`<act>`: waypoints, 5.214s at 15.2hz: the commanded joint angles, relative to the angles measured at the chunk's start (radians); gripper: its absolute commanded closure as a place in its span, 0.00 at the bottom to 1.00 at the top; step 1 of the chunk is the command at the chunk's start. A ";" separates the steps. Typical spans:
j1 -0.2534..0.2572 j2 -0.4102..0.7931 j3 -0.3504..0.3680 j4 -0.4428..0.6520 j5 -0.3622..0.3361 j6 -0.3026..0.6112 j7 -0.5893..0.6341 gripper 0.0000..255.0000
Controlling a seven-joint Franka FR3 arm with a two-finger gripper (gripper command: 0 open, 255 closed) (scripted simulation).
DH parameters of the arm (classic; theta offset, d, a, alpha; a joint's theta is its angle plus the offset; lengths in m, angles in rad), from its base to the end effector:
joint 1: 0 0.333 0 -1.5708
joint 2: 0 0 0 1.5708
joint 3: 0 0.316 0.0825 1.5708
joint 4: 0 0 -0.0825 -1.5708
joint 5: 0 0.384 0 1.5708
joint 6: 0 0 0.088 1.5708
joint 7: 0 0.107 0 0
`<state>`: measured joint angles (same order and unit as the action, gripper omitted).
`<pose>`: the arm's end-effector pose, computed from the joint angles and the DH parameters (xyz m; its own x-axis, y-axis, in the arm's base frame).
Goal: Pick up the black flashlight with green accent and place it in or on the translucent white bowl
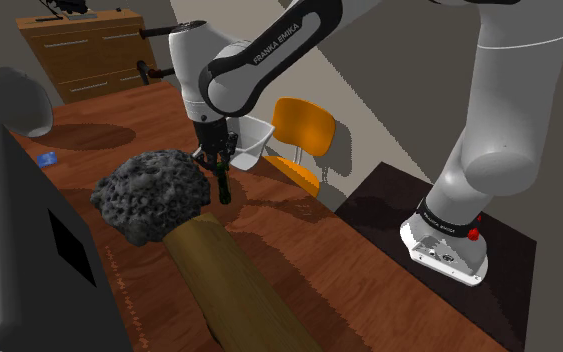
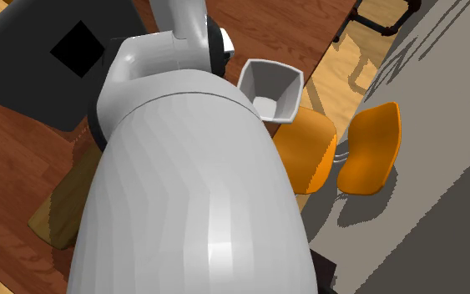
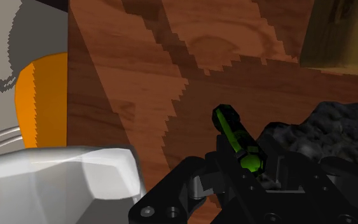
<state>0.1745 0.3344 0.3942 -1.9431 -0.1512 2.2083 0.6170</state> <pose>0.5208 0.3145 0.3193 0.9990 0.0269 -0.0367 0.0275 -0.9995 0.0153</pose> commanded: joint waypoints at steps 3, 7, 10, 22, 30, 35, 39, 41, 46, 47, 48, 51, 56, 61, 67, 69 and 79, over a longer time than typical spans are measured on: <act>-0.002 -0.008 0.002 0.004 0.004 -0.011 -0.003 1.00; -0.006 -0.037 0.008 0.022 0.020 -0.056 -0.013 1.00; -0.009 -0.057 0.012 0.038 0.030 -0.091 -0.020 1.00; -0.017 -0.121 0.022 0.123 0.064 -0.234 -0.041 1.00; -0.019 -0.147 0.025 0.199 0.078 -0.333 -0.050 1.00; -0.018 -0.157 0.027 0.254 0.083 -0.398 -0.054 1.00; -0.017 -0.160 0.028 0.304 0.085 -0.450 -0.055 1.00; -0.016 -0.160 0.029 0.331 0.085 -0.477 -0.055 1.00; -0.064 -0.154 -0.005 0.392 0.085 -0.531 -0.139 1.00; -0.075 -0.149 -0.013 0.409 0.084 -0.543 -0.160 1.00; -0.086 -0.144 -0.021 0.428 0.083 -0.556 -0.180 1.00; -0.118 -0.120 -0.044 0.492 0.077 -0.596 -0.239 1.00; -0.166 -0.053 -0.080 0.639 0.061 -0.676 -0.332 1.00; -0.180 -0.054 -0.087 0.593 0.062 -0.631 -0.350 1.00; -0.187 -0.069 -0.089 0.491 0.066 -0.543 -0.350 1.00; -0.189 -0.071 -0.089 0.461 0.066 -0.515 -0.350 1.00; -0.194 -0.067 -0.092 0.332 0.063 -0.382 -0.346 1.00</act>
<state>-0.0171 0.2712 0.3031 -1.5908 -0.0886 1.8083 0.2728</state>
